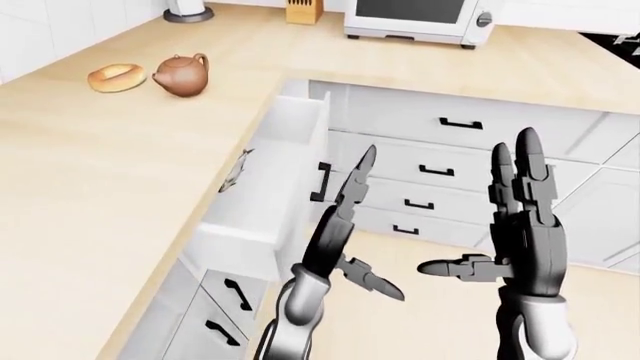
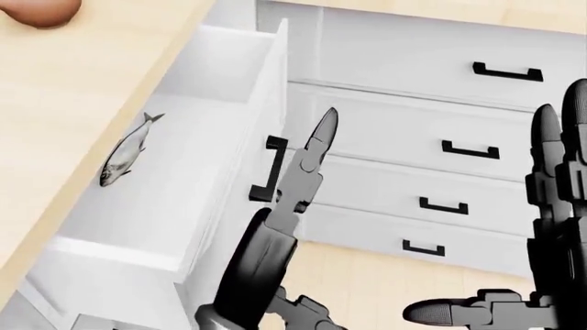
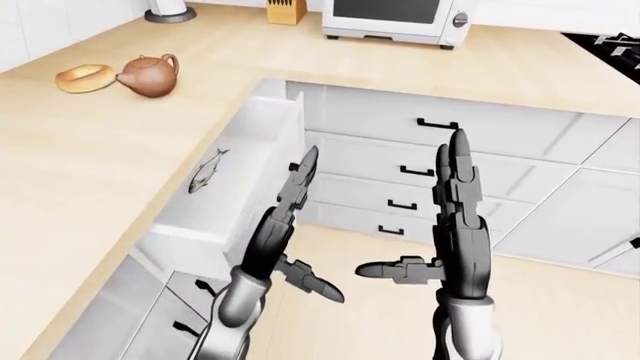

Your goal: Close the right drawer.

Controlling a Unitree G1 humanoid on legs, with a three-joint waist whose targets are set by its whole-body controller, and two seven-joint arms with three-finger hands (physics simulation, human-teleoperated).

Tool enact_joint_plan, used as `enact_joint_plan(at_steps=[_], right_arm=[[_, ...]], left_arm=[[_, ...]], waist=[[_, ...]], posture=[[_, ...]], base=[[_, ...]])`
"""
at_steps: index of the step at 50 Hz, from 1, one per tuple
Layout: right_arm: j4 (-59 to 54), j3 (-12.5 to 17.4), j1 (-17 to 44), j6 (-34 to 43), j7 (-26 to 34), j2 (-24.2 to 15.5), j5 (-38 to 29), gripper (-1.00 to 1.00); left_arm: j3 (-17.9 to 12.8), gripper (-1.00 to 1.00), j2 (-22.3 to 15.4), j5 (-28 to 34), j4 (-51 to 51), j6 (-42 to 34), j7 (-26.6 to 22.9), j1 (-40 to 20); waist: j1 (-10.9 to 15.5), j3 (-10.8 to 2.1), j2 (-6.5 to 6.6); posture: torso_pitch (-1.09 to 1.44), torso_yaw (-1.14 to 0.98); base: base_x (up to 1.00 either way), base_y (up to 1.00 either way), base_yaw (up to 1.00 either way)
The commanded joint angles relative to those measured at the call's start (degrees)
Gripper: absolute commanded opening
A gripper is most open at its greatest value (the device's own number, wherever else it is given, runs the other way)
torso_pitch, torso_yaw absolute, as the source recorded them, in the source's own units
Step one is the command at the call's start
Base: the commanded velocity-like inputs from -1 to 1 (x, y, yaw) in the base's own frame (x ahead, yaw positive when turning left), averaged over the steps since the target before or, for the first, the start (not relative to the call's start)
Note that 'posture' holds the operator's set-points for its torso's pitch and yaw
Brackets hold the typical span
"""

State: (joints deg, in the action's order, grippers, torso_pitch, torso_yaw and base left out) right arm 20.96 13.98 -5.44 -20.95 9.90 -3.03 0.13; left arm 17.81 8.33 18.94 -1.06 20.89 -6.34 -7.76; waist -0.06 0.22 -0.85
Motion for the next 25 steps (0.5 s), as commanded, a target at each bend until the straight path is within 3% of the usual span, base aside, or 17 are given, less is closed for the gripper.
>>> enact_joint_plan(at_steps=[1, 9, 20, 25], right_arm=[[2.24, 0.21, 0.73, -1.37, -0.27, -0.32, 0.26, 1.0], [2.36, 0.06, 0.62, -1.32, -0.21, -0.26, 0.19, 1.0], [2.09, -0.03, 0.71, -1.39, -0.19, -0.28, 0.25, 1.0], [2.16, -0.1, 0.66, -1.37, -0.18, -0.26, 0.18, 1.0]], left_arm=[[0.1, 1.0, 0.63, -0.85, 1.32, 1.49, 0.2, -1.21], [-1.84, 1.0, 0.96, -2.36, -5.06, 1.91, 0.69, -3.27], [-1.38, 1.0, 2.14, -1.17, -13.42, 3.66, 1.86, -3.1], [-2.75, 1.0, 2.43, -1.88, -16.03, 3.08, 2.16, -4.39]], waist=[[-0.02, -0.92, -0.28], [-0.07, -0.96, -0.31], [-0.16, -1.04, -0.4], [-0.2, -1.09, -0.43]], posture=[[0.0, 0.0], [0.0, 0.0], [0.0, 0.0], [0.0, 0.0]], base=[[0.0, 0.0, 0.0], [0.0, 0.0, 0.0], [0.0, 0.0, 0.0], [0.0, 0.0, 0.0]])
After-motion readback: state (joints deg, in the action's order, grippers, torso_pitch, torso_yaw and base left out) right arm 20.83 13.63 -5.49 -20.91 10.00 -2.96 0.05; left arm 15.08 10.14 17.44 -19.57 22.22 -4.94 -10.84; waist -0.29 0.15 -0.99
